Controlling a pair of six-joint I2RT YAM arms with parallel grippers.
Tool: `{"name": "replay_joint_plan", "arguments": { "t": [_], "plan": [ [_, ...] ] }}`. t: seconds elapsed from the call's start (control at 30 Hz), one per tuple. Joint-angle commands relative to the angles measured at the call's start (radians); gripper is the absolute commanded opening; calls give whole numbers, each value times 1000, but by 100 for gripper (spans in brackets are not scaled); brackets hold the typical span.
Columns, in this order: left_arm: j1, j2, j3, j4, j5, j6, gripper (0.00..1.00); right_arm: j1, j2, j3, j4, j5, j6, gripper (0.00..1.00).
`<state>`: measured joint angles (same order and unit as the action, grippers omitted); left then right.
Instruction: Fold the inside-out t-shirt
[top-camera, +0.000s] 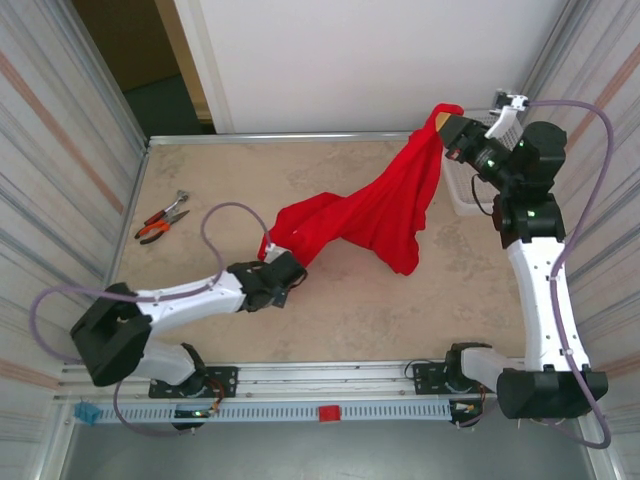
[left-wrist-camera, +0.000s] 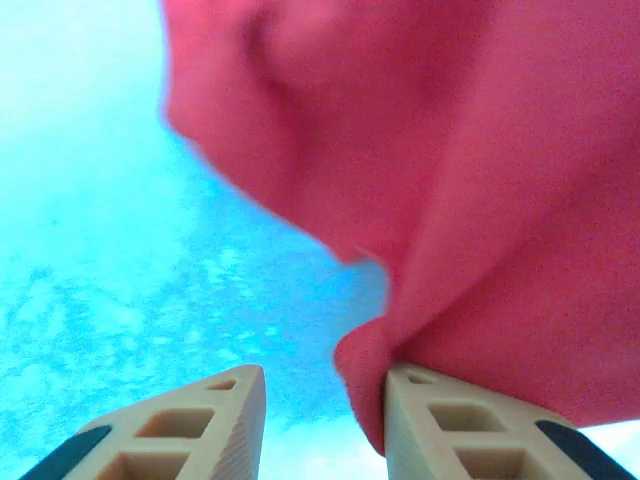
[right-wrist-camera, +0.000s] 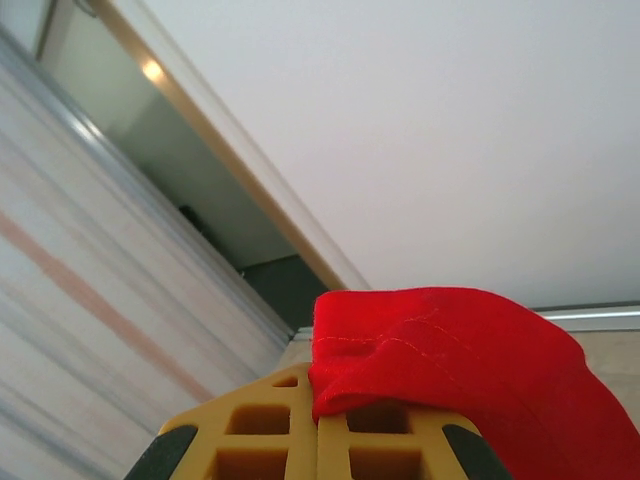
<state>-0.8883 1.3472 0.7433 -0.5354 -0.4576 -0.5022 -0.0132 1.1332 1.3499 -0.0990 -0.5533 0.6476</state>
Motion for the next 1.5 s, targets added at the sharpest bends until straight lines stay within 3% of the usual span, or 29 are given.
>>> {"name": "replay_joint_plan", "arguments": {
  "t": [0.0, 0.23, 0.4, 0.5, 0.67, 0.93, 1.13, 1.2, 1.23, 1.3, 1.47],
  "plan": [
    [70, -84, -47, -74, -26, -13, 40, -43, -34, 32, 28, -15, 52, 0],
    [155, -228, -82, -67, 45, -34, 42, -51, -60, -10, 45, -45, 84, 0],
    [178, -234, -73, -66, 130, -151, 43, -52, -67, -26, 38, -34, 79, 0],
    [164, -266, -108, 45, 186, -148, 48, -51, -58, -16, 38, -43, 79, 0],
    [67, -293, -153, 275, 206, -18, 57, -51, -52, -14, 43, -47, 83, 0],
    [24, -52, -66, 439, 336, 173, 64, -50, -49, -21, 51, -48, 90, 0],
    [9, 166, 18, 511, 379, 210, 65, -43, -45, -21, 50, -47, 94, 0],
    [9, 230, 61, 488, 355, 223, 55, -44, -44, -16, 48, -51, 96, 0],
    [12, 253, 91, 464, 342, 240, 40, -44, -45, -9, 43, -53, 95, 0],
    [17, 262, 144, 397, 319, 274, 0, -45, -47, 13, 30, -55, 92, 0],
    [69, 5, 251, 246, 188, 335, 0, -73, -51, 128, -22, -76, 77, 0]
  ]
}}
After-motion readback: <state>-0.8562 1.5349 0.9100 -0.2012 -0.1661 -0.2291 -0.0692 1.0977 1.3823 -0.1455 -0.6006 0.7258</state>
